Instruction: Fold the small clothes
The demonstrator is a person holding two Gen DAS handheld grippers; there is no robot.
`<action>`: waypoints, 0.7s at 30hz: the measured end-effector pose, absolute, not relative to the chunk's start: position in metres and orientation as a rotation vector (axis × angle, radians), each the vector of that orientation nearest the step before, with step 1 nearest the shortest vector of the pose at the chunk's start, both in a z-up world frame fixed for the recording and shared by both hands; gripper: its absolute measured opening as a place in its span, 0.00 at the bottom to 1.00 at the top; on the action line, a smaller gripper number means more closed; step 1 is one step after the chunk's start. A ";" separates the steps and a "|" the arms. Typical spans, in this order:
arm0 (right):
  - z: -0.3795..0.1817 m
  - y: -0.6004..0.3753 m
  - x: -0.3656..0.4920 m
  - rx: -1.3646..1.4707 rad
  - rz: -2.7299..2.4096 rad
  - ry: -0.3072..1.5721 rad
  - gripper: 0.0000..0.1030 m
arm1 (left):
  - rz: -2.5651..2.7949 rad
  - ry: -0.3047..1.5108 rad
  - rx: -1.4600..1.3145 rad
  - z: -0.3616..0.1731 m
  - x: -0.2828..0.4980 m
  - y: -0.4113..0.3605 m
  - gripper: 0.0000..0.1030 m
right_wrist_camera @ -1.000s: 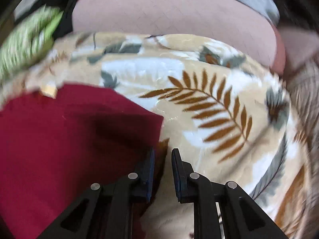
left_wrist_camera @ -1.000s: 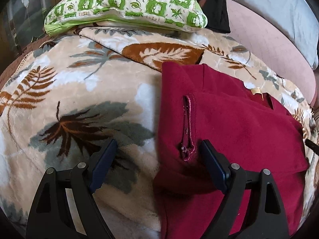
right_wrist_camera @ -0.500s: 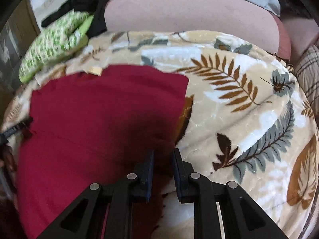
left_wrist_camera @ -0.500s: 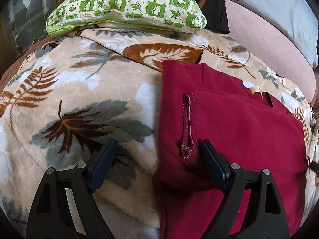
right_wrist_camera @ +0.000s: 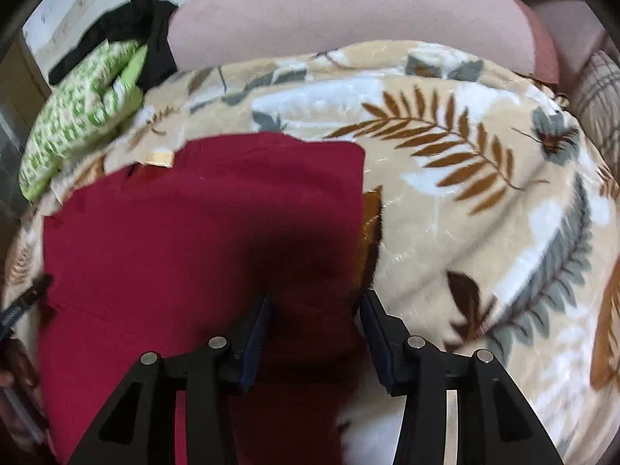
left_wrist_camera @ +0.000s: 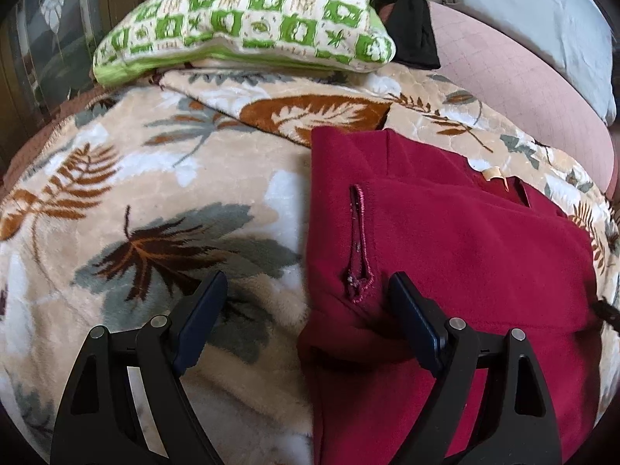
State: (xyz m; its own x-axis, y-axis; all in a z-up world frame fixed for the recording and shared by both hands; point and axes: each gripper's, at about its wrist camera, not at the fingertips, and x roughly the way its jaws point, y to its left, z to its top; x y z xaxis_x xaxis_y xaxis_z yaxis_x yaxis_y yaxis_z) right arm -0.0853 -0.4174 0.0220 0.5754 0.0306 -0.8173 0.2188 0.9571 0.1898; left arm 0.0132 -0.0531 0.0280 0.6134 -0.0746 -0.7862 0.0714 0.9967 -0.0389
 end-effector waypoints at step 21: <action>0.027 -0.402 -0.095 0.291 -0.129 0.963 0.56 | -0.106 0.880 0.017 0.040 -0.005 -0.050 0.84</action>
